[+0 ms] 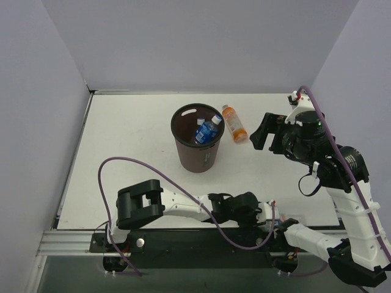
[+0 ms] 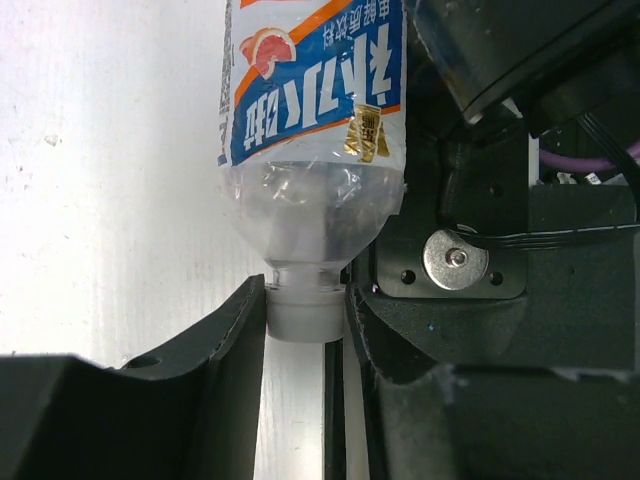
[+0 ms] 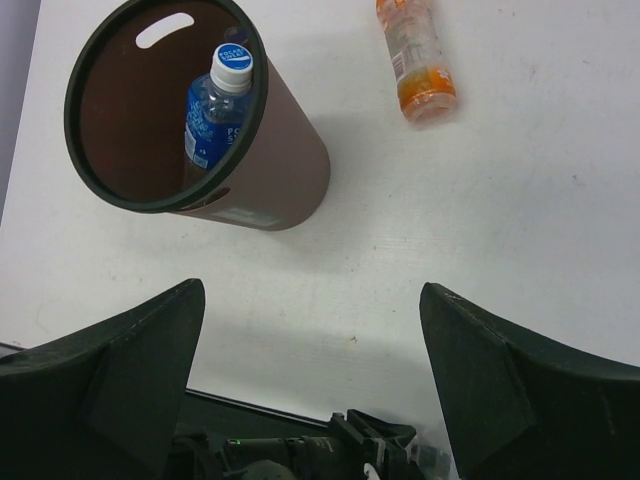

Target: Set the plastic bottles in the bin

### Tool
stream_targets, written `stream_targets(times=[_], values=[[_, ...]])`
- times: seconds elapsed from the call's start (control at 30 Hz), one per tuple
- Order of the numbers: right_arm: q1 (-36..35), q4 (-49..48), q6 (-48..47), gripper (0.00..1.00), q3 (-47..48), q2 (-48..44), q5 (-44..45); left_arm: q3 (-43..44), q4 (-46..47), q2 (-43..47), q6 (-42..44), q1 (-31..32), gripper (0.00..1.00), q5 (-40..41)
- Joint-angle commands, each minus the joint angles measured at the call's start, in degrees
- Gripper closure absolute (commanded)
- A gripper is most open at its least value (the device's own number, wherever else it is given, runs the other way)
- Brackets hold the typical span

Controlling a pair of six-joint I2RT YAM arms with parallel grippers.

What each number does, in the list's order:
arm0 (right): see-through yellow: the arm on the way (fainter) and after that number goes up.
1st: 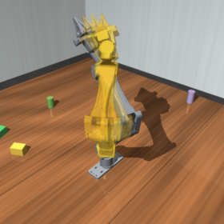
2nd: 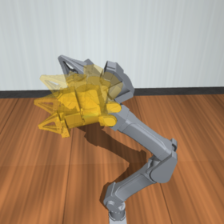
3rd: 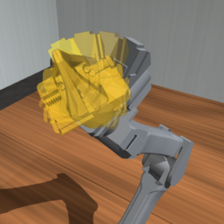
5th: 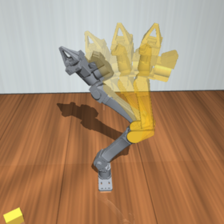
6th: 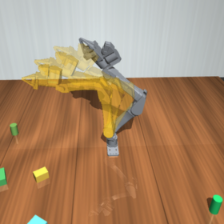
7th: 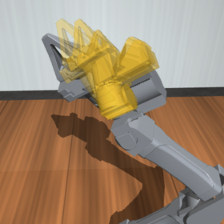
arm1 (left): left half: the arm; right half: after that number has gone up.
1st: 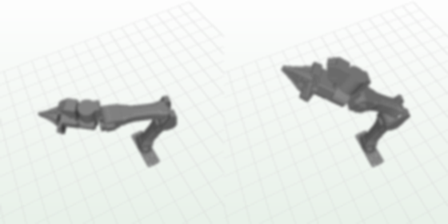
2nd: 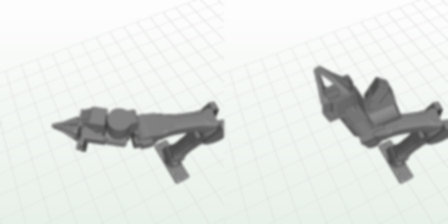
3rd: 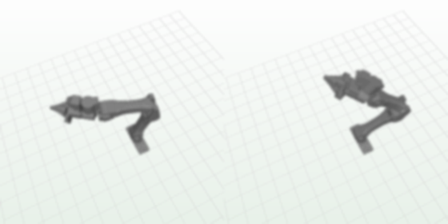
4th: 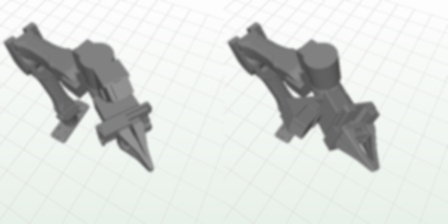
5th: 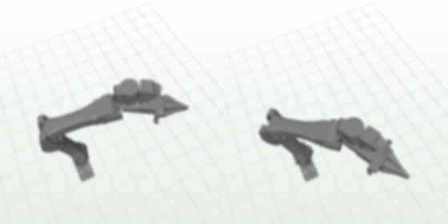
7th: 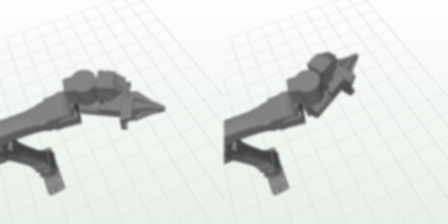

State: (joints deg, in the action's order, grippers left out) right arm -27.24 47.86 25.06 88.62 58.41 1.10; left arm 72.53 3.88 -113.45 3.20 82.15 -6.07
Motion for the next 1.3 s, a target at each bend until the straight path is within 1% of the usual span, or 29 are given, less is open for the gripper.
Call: stream_targets(times=[0.0,0.03,0.1,0.13,0.2,0.27,0.3,0.33,0.37,0.43,0.47,0.53,0.57,0.63,0.67,0.8,0.87,0.9,0.93,0.97,1.0,1.03,1.13,1.2,1.23,1.27], values=[[0.5,0.6,-0.4,0.16,1.6,-0.1,1.5,-0.7,2.8,2.3,-1.4,0.1,0.73,0.4],[0.5,0.6,-0.3,0.15,1.2,-0.4,1.9,-1.2,2.8,2.9,-1.7,0.0,0.79,0.6],[0.8,0.5,-0.2,0.14,0.9,-0.8,2.6,-1.9,1.9,4.4,-2.8,-0.2,0.81,0.9],[0.7,0.5,-0.2,0.14,0.6,-1.1,2.8,-2.1,1.2,4.9,-2.9,-0.4,0.84,2.0],[1.0,0.7,0.0,0.14,0.2,-1.6,3.1,-2.9,-0.9,7.4,-7.7,-1.2,0.88,2.8],[1.0,1.2,0.4,0.14,-0.9,-2.7,4.1,-6.2,-1.2,11.6,-10.9,-3.7,0.89,2.9],[1.1,1.4,0.7,0.14,-1.3,-3.0,4.6,-7.7,-1.2,13.5,-14.4,-4.7,0.89,2.8],[1.1,2.1,1.0,0.14,-1.7,-3.6,5.6,-9.1,-1.2,15.4,-15.9,-6.4,0.89,2.4],[1.2,2.4,1.9,0.14,-2.5,-4.1,6.0,-11.7,-1.9,19.4,-17.3,-7.2,0.89,2.5],[1.4,3.0,3.2,0.14,-3.4,-5.3,6.8,-13.2,-3.8,23.5,-19.7,-7.8,0.89,4.1],[1.4,2.9,4.5,0.14,-3.8,-5.8,7.9,-14.1,-7.4,27.2,-20.3,-8.1,0.89,5.0],[1.6,2.9,5.7,0.14,-5.1,-7.1,9.3,-14.3,-11.1,30.3,-22.8,-8.6,0.89,5.6],[1.7,2.9,7.2,0.14,-5.5,-7.5,10.7,-14.3,-15.3,32.7,-24.5,-9.3,0.89,5.6],[1.8,2.9,8.5,0.15,-6.7,-8.3,11.8,-13.8,-19.7,35.0,-26.2,-9.8,0.92,5.6],[1.8,2.9,8.9,0.15,-7.1,-8.4,12.0,-13.6,-23.4,37.3,-28.1,-10.3,0.92,5.6],[1.8,2.3,10.4,0.15,-7.3,-8.3,11.3,-10.6,-31.2,43.1,-32.7,-11.4,0.92,5.3],[1.8,1.1,9.8,0.14,-7.1,-8.2,10.3,-8.5,-36.9,45.5,-35.8,-12.6,0.94,5.2],[1.8,0.1,9.2,0.13,-7.0,-8.1,9.4,-6.8,-40.2,45.7,-37.3,-15.1,0.99,5.6],[1.9,-0.1,9.0,0.13,-6.6,-8.0,9.4,-1.4,-48.6,45.7,-39.0,-16.6,1.00,6.2],[1.8,-0.3,8.8,0.13,-6.4,-7.7,9.4,0.7,-51.8,45.9,-42.4,-18.0,1.00,7.5],[1.8,-0.4,8.7,0.13,-6.2,-7.4,9.4,2.7,-53.9,46.2,-43.4,-20.8,1.00,6.7],[1.8,-0.6,9.0,0.13,-6.1,-7.2,9.2,5.6,-55.5,46.8,-44.2,-21.8,1.00,6.2],[1.8,-1.4,9.7,0.13,-6.5,-7.1,7.9,9.6,-55.5,49.5,-47.8,-24.0,1.00,6.2],[1.8,-2.1,10.6,0.14,-7.3,-7.2,6.9,11.2,-55.9,50.4,-51.2,-25.5,1.00,6.2],[1.8,-2.3,10.9,0.13,-7.5,-7.2,6.5,12.2,-57.5,50.4,-52.7,-27.8,1.00,6.2],[1.8,-2.4,11.3,0.14,-7.8,-7.2,5.8,13.7,-58.0,50.3,-55.6,-28.8,1.00,6.1]])
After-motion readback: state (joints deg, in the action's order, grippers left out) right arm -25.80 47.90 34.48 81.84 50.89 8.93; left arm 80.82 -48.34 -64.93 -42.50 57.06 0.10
